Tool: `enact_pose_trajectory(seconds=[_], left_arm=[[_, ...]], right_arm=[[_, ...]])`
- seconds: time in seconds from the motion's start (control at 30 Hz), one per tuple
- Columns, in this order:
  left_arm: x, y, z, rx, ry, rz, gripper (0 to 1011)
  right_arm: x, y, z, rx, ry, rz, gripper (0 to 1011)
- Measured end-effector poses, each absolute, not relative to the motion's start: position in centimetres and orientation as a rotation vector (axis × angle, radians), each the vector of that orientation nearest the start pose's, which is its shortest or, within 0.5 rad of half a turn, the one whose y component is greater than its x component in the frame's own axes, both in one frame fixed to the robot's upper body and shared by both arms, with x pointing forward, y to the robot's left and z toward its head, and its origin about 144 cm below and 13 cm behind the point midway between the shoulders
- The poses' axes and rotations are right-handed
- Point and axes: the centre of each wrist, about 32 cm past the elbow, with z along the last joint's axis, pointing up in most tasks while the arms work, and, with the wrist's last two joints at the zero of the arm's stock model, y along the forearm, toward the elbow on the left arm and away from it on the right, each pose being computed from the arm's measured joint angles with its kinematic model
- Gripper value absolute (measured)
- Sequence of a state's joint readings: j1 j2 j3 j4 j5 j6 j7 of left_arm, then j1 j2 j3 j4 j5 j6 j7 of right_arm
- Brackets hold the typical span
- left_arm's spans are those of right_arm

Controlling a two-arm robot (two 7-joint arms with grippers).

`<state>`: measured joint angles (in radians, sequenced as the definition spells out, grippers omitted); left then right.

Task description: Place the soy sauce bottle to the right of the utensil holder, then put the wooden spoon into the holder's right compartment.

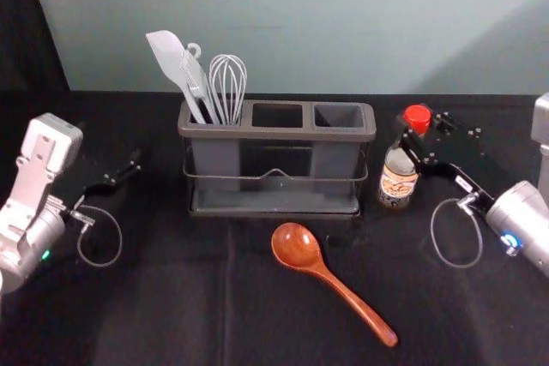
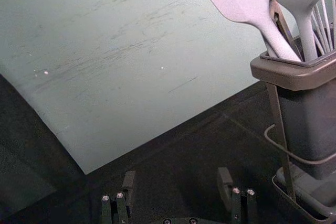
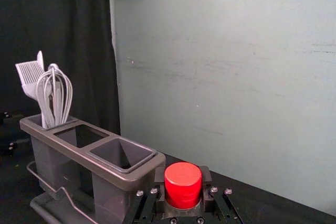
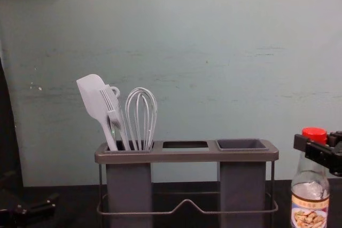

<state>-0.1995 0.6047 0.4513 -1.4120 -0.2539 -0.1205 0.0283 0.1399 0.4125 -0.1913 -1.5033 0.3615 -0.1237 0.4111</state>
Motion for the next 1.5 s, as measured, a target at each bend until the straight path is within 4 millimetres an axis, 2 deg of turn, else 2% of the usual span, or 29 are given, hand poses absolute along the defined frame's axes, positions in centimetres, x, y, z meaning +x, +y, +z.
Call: enact_pose_trajectory(seconds=[0.3,1.17,1.3,1.33,1.5], left_arm=[[48.9,31.0,114.0,0.304,-0.285,1.248,1000],[48.9,31.0,114.0,0.304,-0.285,1.248,1000],[48.9,31.0,114.0,0.304,-0.285,1.248,1000],[48.9,31.0,114.0,0.304,-0.285,1.248,1000],[48.9,31.0,114.0,0.304,-0.285,1.248,1000]], right_arm=[[50.1,-29.6,116.7,0.033,-0.126,-0.996,381],[50.3,-29.4,116.0,0.053,-0.104,-1.002,384],[50.3,-29.4,116.0,0.058,-0.098,-1.005,446],[50.2,-29.4,116.0,0.061,-0.095,-1.006,531],[49.6,-29.3,117.2,0.08,-0.13,-1.015,674]])
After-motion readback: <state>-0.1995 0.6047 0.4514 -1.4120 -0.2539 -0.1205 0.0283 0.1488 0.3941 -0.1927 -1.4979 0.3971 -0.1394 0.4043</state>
